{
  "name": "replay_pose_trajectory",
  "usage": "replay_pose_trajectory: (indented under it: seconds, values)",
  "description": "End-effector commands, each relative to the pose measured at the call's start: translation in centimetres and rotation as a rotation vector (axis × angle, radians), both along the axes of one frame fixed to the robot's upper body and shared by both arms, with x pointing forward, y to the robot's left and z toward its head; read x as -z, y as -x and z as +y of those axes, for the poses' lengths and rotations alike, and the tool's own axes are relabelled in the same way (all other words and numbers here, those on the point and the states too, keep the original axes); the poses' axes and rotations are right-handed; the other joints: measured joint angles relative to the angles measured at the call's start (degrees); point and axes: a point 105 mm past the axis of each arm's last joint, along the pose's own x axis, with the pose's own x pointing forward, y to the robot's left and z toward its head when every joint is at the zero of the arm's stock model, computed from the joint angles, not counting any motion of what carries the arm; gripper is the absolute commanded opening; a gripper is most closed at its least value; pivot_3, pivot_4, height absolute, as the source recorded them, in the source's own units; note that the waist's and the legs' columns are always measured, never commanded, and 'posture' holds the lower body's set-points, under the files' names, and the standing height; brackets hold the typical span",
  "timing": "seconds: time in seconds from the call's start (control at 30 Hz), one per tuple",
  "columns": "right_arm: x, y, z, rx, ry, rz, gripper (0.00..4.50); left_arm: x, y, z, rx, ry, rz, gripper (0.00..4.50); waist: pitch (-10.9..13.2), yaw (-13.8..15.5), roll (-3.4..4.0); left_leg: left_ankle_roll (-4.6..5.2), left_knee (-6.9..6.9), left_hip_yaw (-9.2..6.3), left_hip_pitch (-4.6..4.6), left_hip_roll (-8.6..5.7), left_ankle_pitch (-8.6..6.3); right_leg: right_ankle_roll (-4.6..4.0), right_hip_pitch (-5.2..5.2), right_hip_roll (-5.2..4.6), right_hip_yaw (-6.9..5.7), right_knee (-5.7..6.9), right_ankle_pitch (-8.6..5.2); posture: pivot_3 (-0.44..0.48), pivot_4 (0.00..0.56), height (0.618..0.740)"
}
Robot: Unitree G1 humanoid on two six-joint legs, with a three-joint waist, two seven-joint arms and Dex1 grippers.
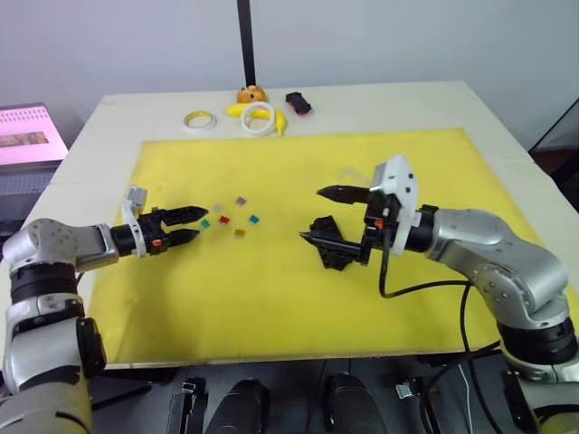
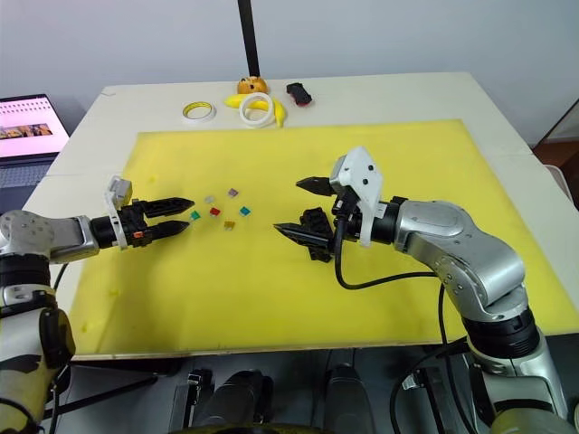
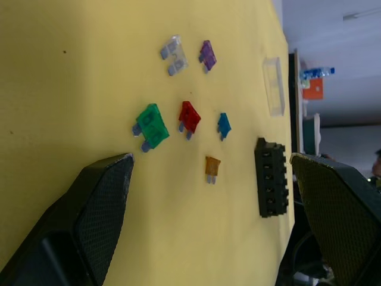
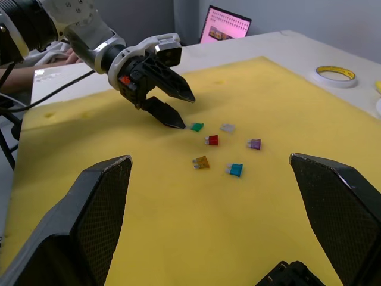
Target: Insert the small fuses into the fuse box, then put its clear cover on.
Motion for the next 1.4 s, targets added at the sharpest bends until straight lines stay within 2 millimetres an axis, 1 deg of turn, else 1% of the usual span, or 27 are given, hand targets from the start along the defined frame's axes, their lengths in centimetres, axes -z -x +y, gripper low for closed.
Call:
replay_pose_trajectory:
  seconds: [0.03, 0.13, 0.2, 0.27, 0.43, 0.6, 0.77, 0.97, 1.17, 1.27, 1.33, 1.4]
  values:
    - [-0.9, 0.3, 0.3, -0.009, -0.011, -0.05, 4.5, -0.3, -0.2, 0.3, -0.02, 0.002, -0.009, 4.44, 0.0, 0.0, 0.0, 0.0, 0.0, 0.0, 0.0, 0.0, 0.0, 0.0, 0.0, 0.0, 0.0, 0.0, 0.0, 0.0, 0.15, 0.74]
    - [-0.9, 0.1, 0.3, 0.0, -0.017, -0.048, 4.5, 0.1, -0.8, 0.1, -0.048, 0.003, -0.021, 4.44, 0.0, 0.2, 0.01, 0.0, 0.0, 0.0, 0.0, 0.0, 0.0, 0.0, 0.0, -0.01, 0.01, 0.01, 0.0, 0.0, 0.15, 0.74]
    - [-1.0, 0.1, 0.3, 0.003, -0.016, -0.049, 4.5, 0.6, -1.4, 0.3, -0.088, -0.028, -0.048, 4.44, 0.0, 0.4, 0.0, 0.0, 0.02, -0.01, 0.01, -0.01, 0.0, 0.0, 0.03, -0.01, 0.01, 0.02, 0.0, 0.0, 0.15, 0.74]
    - [-1.0, 0.1, 0.4, 0.007, -0.015, -0.051, 4.5, 1.0, -1.6, 0.3, -0.11, -0.005, -0.022, 4.44, 0.0, 0.6, 0.0, -0.02, 0.05, -0.03, 0.02, -0.03, 0.01, 0.0, 0.08, -0.03, 0.0, 0.03, 0.0, 0.0, 0.15, 0.74]
    - [-1.4, 0.0, 0.4, 0.012, -0.023, -0.05, 4.5, 0.7, -1.4, -0.8, -0.068, 0.084, -0.03, 4.44, 0.0, 0.5, 0.01, -0.08, 0.05, -0.05, 0.08, -0.03, 0.05, 0.0, 0.1, -0.02, 0.01, 0.14, 0.0, 0.0, 0.15, 0.74]
    - [-1.5, 0.0, 0.3, 0.016, -0.01, -0.053, 4.5, 1.3, -1.5, -1.7, -0.056, 0.091, -0.015, 4.44, 0.0, 1.4, 0.01, -0.08, 0.07, -0.07, 0.08, -0.08, 0.05, 0.0, 0.12, -0.06, 0.01, 0.15, 0.0, 0.0, 0.15, 0.74]
    - [-1.5, 0.0, 0.3, 0.023, -0.017, -0.047, 4.5, 0.3, -1.6, -2.6, -0.016, 0.134, -0.047, 4.44, 0.0, 1.6, 0.01, -0.08, 0.09, -0.07, 0.07, -0.1, 0.05, 0.0, 0.13, -0.07, 0.02, 0.14, 0.0, 0.0, 0.15, 0.74]
    - [-0.8, 0.2, 0.3, 0.02, -0.008, -0.026, 4.5, 1.4, -2.2, -2.7, -0.047, 0.12, -0.015, 4.44, 0.0, 1.8, 0.01, -0.08, 0.08, -0.11, 0.07, -0.11, 0.05, 0.0, 0.16, -0.07, 0.01, 0.14, 0.0, 0.0, 0.15, 0.74]
    - [-0.4, 0.6, 0.4, -0.007, 0.002, 0.001, 4.5, 1.8, -2.5, -3.2, -0.048, 0.129, -0.026, 4.44, 0.0, 1.9, 0.01, -0.08, 0.09, -0.15, 0.09, -0.13, 0.06, 0.0, 0.23, -0.07, 0.01, 0.14, 0.0, 0.0, 0.15, 0.74]
    - [0.0, 0.9, 0.5, -0.023, 0.015, 0.015, 4.5, 1.9, -2.6, -3.3, -0.057, 0.135, -0.024, 3.67, 0.0, 2.0, 0.01, -0.09, 0.1, -0.18, 0.1, -0.14, 0.06, 0.0, 0.26, -0.07, 0.01, 0.13, 0.0, 0.0, 0.15, 0.74]
    - [0.3, 1.0, 0.5, -0.026, 0.023, 0.024, 4.5, 2.2, -2.6, -3.3, -0.057, 0.122, -0.015, 2.76, 0.0, 1.8, 0.0, -0.09, 0.1, -0.18, 0.09, -0.14, 0.06, 0.0, 0.25, -0.07, 0.01, 0.12, 0.0, 0.0, 0.15, 0.74]
    - [0.5, 1.0, 0.4, -0.029, 0.032, 0.033, 4.5, 2.5, -2.6, -3.3, -0.058, 0.109, -0.008, 2.76, 0.0, 1.7, 0.0, -0.08, 0.1, -0.18, 0.08, -0.14, 0.06, 0.0, 0.23, -0.07, 0.01, 0.1, 0.0, 0.0, 0.15, 0.74]
